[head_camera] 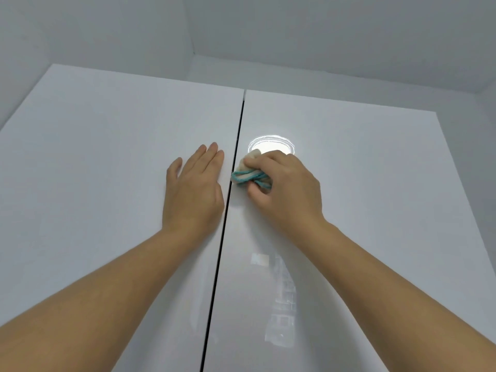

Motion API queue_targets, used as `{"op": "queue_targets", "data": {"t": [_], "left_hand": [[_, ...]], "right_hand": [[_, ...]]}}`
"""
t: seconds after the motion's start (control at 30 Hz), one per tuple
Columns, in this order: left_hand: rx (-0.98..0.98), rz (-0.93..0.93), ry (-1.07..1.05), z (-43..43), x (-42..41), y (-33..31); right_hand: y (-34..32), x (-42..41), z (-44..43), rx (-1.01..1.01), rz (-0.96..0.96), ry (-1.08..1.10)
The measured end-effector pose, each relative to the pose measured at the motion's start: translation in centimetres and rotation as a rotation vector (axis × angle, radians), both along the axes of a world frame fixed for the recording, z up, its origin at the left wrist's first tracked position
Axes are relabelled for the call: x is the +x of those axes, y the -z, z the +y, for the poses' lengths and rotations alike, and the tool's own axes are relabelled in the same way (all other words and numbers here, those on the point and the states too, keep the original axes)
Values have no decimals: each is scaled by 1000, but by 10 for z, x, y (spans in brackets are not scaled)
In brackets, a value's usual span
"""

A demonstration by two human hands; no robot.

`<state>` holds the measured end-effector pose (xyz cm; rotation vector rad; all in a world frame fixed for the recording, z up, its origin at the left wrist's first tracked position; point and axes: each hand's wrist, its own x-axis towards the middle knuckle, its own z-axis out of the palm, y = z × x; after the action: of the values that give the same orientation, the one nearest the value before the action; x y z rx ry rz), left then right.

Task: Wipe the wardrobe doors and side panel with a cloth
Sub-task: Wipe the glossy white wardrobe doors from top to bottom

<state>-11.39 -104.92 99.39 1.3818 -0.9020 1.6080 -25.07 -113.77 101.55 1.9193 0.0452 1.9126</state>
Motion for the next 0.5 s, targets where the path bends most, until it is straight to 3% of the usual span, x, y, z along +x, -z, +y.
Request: {"op": "queue_targets", "data": {"t": [0.23, 0.5], "left_hand": [[17, 6, 19, 3, 0, 0], [5, 27, -45, 4, -4, 4]], "right_hand": [[17, -1, -2, -204, 126, -37], [41, -7, -20, -363, 66, 13]]}}
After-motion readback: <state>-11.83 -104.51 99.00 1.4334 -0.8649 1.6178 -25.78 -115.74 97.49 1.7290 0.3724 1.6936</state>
